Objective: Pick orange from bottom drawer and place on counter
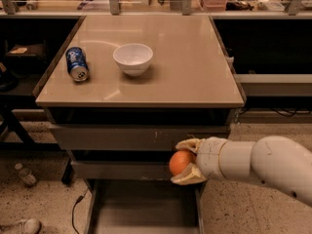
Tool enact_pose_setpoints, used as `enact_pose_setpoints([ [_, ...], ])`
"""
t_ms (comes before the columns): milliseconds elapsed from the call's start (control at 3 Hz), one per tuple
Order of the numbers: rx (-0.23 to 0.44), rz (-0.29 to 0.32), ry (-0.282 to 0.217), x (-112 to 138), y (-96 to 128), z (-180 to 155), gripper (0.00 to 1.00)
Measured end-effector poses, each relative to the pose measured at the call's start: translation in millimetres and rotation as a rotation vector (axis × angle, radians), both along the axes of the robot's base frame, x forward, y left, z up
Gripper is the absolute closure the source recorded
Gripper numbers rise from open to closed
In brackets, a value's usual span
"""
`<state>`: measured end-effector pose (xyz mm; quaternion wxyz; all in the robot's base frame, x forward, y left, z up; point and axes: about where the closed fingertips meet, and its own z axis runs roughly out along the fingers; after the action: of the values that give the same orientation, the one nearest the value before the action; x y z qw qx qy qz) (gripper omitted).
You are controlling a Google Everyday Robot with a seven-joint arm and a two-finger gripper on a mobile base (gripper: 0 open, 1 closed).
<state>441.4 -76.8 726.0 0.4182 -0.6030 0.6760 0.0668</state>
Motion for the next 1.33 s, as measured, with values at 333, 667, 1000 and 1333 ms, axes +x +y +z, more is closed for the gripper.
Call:
enact_pose_setpoints([
  [333, -0.052, 0.002, -0.112, 22, 3, 52, 1.00],
  [667, -0.058, 0.001, -0.123, 24, 4, 58, 1.00],
  [1000, -0.065, 0.015, -0.146, 23, 7, 66, 1.00],
  [1333, -0.101, 0.022, -0.246, 35, 10, 107, 1.00],
])
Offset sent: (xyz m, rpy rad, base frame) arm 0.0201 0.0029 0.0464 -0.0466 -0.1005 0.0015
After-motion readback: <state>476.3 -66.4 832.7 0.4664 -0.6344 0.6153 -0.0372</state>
